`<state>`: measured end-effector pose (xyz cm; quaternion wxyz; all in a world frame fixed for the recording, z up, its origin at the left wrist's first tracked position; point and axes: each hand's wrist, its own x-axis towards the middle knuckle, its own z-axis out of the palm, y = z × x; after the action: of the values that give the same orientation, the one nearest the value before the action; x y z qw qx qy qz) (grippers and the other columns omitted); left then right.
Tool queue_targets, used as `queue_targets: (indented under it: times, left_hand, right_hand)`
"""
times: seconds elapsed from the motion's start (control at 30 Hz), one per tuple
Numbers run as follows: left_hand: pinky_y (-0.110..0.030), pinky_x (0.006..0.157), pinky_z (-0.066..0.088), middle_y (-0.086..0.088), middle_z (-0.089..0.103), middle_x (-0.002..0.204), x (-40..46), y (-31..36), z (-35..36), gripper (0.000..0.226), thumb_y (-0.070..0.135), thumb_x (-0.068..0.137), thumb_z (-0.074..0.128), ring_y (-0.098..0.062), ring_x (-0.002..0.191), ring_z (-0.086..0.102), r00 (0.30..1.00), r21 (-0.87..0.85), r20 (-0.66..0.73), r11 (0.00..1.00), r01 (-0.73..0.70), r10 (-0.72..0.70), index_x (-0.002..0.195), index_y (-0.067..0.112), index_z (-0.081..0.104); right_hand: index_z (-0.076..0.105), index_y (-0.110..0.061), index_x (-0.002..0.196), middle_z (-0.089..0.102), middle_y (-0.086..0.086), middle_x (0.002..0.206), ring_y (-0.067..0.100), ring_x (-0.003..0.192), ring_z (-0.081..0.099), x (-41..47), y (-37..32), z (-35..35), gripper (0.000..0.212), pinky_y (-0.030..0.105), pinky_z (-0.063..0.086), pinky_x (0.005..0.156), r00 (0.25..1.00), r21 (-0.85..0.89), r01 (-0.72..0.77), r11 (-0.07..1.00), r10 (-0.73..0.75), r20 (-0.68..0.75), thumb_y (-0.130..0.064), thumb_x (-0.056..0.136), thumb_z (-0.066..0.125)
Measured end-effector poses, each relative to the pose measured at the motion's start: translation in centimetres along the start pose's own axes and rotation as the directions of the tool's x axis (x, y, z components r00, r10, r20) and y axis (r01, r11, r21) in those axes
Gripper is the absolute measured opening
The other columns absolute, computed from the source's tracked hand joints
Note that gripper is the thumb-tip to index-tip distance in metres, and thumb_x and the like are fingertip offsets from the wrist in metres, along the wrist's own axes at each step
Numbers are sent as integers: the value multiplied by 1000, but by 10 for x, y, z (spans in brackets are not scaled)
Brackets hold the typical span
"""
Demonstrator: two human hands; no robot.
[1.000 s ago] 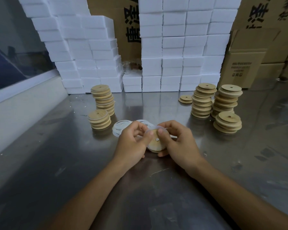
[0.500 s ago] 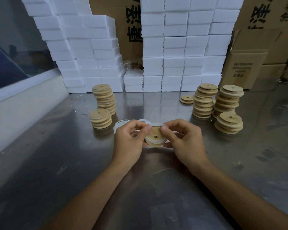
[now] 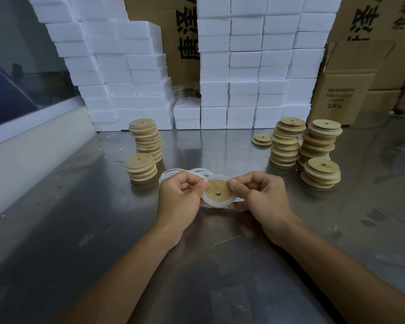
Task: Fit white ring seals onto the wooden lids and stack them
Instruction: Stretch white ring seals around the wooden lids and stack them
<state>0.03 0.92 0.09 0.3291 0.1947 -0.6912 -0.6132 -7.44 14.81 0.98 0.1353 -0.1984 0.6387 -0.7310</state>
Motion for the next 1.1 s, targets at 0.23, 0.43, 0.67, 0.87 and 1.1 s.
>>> queue_targets:
  times: [0.23, 0.43, 0.67, 0.87, 1.1]
  left_hand:
    - [-31, 62, 58, -6, 74, 72, 0, 0, 0, 18, 5, 89, 68, -19, 67, 72, 1000, -5, -29, 1000, 2, -2, 72, 10, 66]
    - [-46, 78, 60, -16, 73, 78, 2, 3, -4, 22, 2, 90, 67, -31, 77, 70, 998, -53, -4, 997, 64, -64, 69, 10, 64]
    - [-30, 63, 59, -5, 74, 71, -1, 3, -3, 19, 3, 92, 63, -18, 67, 70, 1000, -59, -4, 998, 6, -6, 75, 10, 65]
    - [-25, 54, 55, 0, 74, 73, 0, 1, -4, 24, 5, 91, 66, -14, 66, 71, 997, 6, -14, 997, -82, 82, 72, 20, 65]
    - [-23, 59, 53, 2, 72, 78, 2, 1, -5, 32, -2, 86, 69, -12, 73, 69, 988, 57, 12, 987, -153, 152, 67, 23, 67]
  right_hand:
    - [68, 2, 83, 76, 9, 79, 21, 74, 75, -1, -1, 0, 8, 29, 59, 55, 999, -57, 50, 997, -49, 16, -5, 86, 71]
    - [67, 10, 88, 75, 18, 85, 27, 81, 75, 0, -7, -5, 15, 34, 62, 63, 991, 16, -49, 999, 46, 124, -3, 84, 72]
    - [68, 5, 83, 75, 13, 83, 20, 74, 74, -2, -4, -2, 8, 25, 57, 58, 995, -4, 22, 1000, -22, 100, -2, 84, 71]
    - [67, 0, 80, 76, 7, 79, 19, 74, 74, -3, -3, -2, 8, 26, 59, 58, 992, -53, 81, 995, -75, 102, -5, 86, 70]
    - [64, 3, 80, 74, 8, 75, 18, 70, 74, -2, -3, -3, 8, 26, 58, 57, 995, -8, 32, 999, -31, 92, 1, 87, 67]
